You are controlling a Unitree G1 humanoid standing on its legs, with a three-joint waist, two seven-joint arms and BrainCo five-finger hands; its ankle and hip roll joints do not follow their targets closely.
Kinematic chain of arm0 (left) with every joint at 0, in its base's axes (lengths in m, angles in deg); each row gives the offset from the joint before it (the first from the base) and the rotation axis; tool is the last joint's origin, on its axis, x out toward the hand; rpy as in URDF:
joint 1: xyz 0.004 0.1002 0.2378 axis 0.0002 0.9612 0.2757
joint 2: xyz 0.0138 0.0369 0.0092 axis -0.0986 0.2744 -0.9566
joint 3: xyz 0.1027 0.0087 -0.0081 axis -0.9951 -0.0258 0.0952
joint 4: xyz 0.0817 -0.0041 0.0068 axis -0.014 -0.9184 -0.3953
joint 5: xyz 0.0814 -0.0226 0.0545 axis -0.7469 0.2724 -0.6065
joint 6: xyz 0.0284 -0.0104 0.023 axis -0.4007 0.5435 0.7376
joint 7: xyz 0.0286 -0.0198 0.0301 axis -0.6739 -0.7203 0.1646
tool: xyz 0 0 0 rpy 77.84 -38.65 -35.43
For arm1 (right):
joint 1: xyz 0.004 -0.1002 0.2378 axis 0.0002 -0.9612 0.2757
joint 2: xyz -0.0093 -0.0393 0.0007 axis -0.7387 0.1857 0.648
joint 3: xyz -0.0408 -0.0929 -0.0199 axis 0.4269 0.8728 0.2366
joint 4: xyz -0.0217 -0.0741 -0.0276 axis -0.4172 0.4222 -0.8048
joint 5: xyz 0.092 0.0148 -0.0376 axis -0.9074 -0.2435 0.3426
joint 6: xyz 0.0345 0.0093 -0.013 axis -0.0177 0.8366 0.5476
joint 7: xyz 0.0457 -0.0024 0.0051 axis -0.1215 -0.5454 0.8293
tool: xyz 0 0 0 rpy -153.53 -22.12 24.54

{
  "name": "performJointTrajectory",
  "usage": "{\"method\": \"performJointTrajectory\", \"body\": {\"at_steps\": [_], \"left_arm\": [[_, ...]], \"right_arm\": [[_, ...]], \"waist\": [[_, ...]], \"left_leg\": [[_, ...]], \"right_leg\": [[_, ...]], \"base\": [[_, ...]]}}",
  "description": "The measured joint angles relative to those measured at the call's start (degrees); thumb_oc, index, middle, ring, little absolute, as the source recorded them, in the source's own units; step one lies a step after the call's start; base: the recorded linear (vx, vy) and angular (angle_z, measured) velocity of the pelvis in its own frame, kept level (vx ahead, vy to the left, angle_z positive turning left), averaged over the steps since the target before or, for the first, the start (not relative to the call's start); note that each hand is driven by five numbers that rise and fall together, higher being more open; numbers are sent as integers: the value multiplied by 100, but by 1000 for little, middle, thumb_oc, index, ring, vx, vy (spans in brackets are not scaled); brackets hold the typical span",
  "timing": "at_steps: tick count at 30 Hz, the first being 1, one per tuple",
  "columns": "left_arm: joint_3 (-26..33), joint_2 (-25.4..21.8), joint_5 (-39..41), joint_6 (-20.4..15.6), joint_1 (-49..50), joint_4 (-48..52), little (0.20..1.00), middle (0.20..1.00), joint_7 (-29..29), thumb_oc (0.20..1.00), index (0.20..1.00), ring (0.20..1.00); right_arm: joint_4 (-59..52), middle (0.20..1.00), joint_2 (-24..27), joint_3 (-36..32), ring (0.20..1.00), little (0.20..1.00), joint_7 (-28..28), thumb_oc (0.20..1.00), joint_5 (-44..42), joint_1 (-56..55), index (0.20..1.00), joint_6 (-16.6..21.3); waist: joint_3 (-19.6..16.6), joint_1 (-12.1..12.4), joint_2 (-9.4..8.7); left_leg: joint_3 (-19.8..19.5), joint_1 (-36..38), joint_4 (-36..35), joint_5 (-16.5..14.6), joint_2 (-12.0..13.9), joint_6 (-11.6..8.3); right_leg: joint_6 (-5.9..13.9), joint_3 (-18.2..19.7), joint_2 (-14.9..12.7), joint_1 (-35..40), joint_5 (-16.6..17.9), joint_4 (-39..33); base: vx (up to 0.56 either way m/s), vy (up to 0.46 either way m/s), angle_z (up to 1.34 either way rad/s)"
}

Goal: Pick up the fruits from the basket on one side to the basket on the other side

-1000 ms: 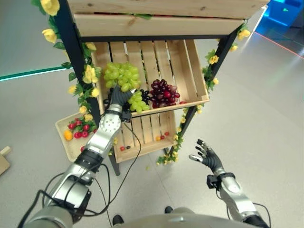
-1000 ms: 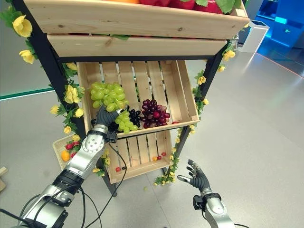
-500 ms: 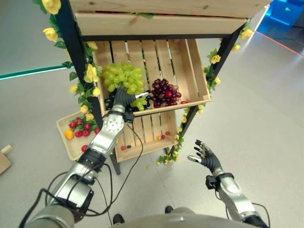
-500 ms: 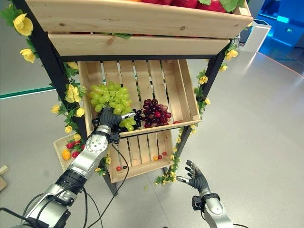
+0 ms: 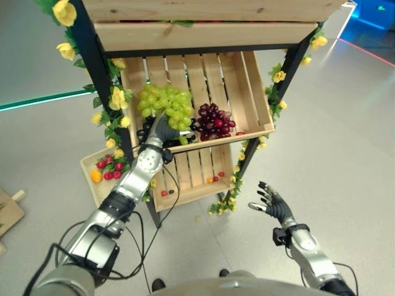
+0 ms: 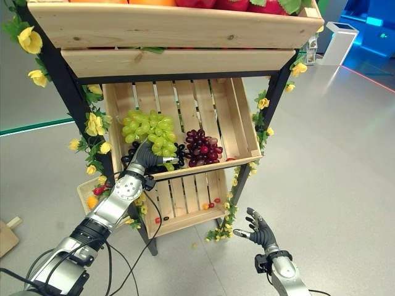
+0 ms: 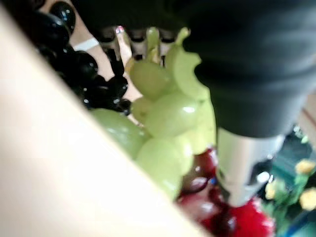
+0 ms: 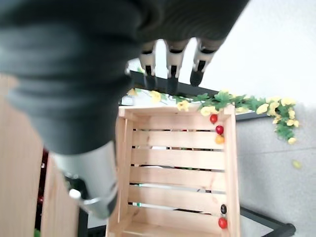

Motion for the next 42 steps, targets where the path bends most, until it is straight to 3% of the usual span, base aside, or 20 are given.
{"method": "performJointTrajectory", "body": {"at_steps": [4,5,6,10,28,31,32,34,36,38,42], "left_arm": [[-247,-217,-461,144,-568,-357,1000,1000,-454,1000,1000,1000],[-275,-211,-611,155,-598,-335,1000,1000,-593,1000,1000,1000],[-383,-266,-636,151,-627,-318,1000,1000,-676,1000,1000,1000],[-858,-560,-1229,133,-960,-241,1000,1000,-1095,1000,1000,1000],[-866,-765,-1535,41,-1079,290,1000,1000,-1459,1000,1000,1000],[-605,-1130,-1754,-17,-824,808,1000,1000,-1391,1000,1000,1000],[-45,-1138,-1745,-51,-537,945,1000,1000,-1234,1000,1000,1000],[69,-1259,-1784,-148,-295,1277,1000,1000,-1095,1000,1000,1000],[579,-1200,-1748,-333,326,1758,1000,1000,-953,1000,1000,1000],[1165,-984,-1332,-617,1192,2347,1000,1000,-797,1000,1000,1000],[1589,-860,-303,-933,1856,2839,1000,1000,-756,1000,1000,1000]], "right_arm": [[-40,1000,29,-32,1000,1000,-105,1000,4,-22,1000,-11],[-60,1000,52,-51,1000,1000,-109,1000,5,-28,1000,-21],[-76,1000,45,-44,1000,1000,-118,1000,4,-40,1000,-25],[-149,1000,42,-47,1000,1000,-245,1000,3,-148,1000,-27],[-149,1000,65,-51,1000,1000,-431,1000,4,-176,1000,-29],[-153,1000,65,-63,1000,1000,-434,1000,4,-188,1000,-29],[-162,1000,67,-74,1000,1000,-435,1000,4,-174,1000,-31],[-174,1000,66,-145,1000,1000,-433,1000,4,-199,1000,-31],[-227,1000,67,-210,1000,1000,-435,1000,6,-196,1000,-31],[-340,1000,66,-332,1000,1000,-430,1000,6,-303,1000,-31],[-378,1000,67,-433,1000,1000,-424,1000,6,-281,1000,-32]], "waist": [[23,-25,-44],[36,3,-28],[56,9,-42],[83,-12,-144],[365,134,-84],[419,126,-74],[429,124,-73],[432,120,-75],[450,111,-47],[464,114,-27],[494,128,38]], "left_leg": [[-10,-162,95,-21,-15,-36],[-97,-270,739,-273,61,69],[-156,-292,723,-329,37,52],[-213,-286,534,-216,-31,106],[-399,-267,293,-4,42,19],[-435,-254,270,2,39,14],[-441,-208,240,14,29,-4],[-435,-158,201,15,14,-5],[-441,-119,181,6,0,-17],[-452,-17,161,-15,-15,-46],[-463,39,113,-30,-27,-66]], "right_leg": [[-62,-173,-75,-108,37,-42],[-20,-281,-94,-96,75,-20],[11,-320,-61,-42,92,10],[35,-321,-110,-43,216,-149],[-31,-547,-5,8,193,-163],[-34,-575,0,47,191,-204],[-40,-598,3,83,186,-221],[-47,-597,4,118,175,-249],[-50,-590,9,123,175,-265],[-80,-549,13,230,188,-351],[-93,-558,29,282,162,-389]], "base": [[-15,-16,18],[-14,-28,-7],[0,0,0],[-10,-17,8],[-5,-7,6],[-4,-5,5],[0,0,0],[1,-1,-2],[-4,1,-12],[-3,7,-11],[0,0,0]]}}
